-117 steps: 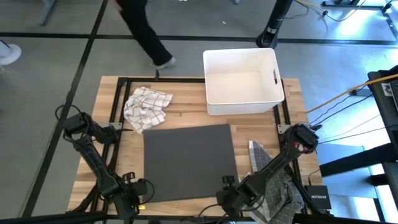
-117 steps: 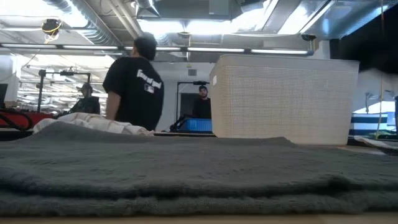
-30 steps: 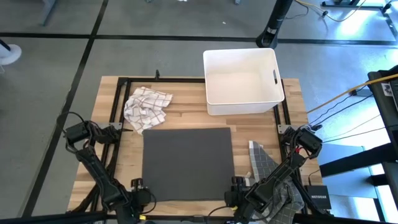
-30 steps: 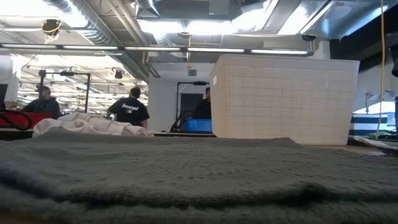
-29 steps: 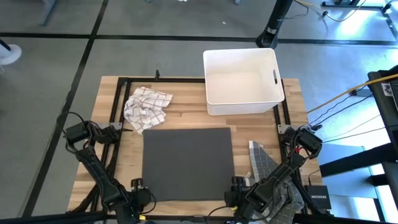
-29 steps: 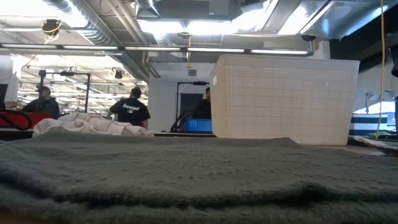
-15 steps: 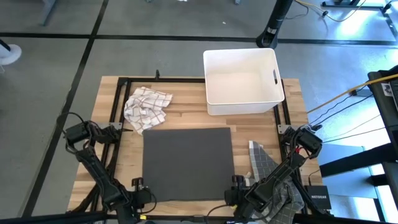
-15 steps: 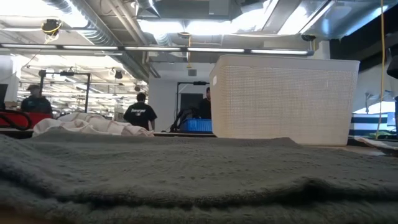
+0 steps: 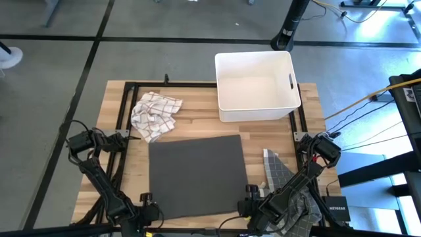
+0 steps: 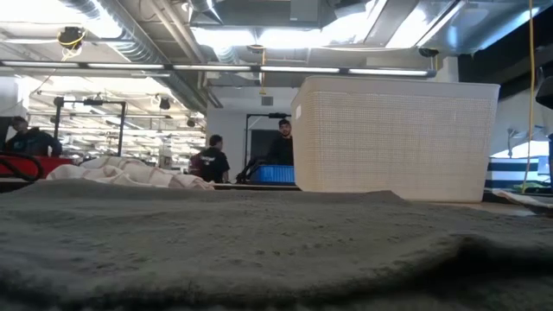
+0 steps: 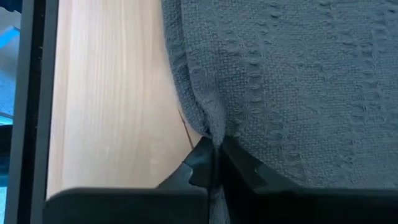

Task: Fold towel
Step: Fold the gray towel

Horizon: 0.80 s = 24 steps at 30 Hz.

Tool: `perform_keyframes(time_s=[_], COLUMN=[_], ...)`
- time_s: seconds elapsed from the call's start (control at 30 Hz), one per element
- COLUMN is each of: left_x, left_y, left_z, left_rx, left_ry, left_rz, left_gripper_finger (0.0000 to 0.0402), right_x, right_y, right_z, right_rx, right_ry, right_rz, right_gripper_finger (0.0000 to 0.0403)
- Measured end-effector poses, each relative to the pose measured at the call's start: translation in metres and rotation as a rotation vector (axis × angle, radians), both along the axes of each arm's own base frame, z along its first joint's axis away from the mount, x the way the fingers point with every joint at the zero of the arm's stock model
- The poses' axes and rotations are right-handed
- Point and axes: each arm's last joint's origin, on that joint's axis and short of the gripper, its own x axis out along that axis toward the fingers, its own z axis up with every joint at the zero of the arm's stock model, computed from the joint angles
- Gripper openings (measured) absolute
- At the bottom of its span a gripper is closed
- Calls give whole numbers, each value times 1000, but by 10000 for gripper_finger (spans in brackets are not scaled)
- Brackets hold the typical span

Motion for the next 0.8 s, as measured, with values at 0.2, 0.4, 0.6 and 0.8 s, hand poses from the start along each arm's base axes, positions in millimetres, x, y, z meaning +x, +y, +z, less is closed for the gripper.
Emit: perform_keyframes(time_s=[0.2, 0.4, 0.6, 0.8], left_x=[-7, -8, -4, -1], left_y=[-1, -3, -10, -16], left_z=[0, 7, 28, 58], left_rx=[-5, -16, -48, 1], left_ry=[22, 37, -1, -3], left_rz=[57, 96, 107, 134], left_gripper_finger=[3, 2, 0, 0], right_x=[-1, -8, -10, -9], right_y=[-1, 6, 17, 24], right_z=[0, 4, 20, 47], right_rx=[-17, -75, -135, -208], right_ry=[11, -18, -36, -59], right_rz=[0, 9, 24, 25], right_gripper_finger=[7, 4, 3, 2])
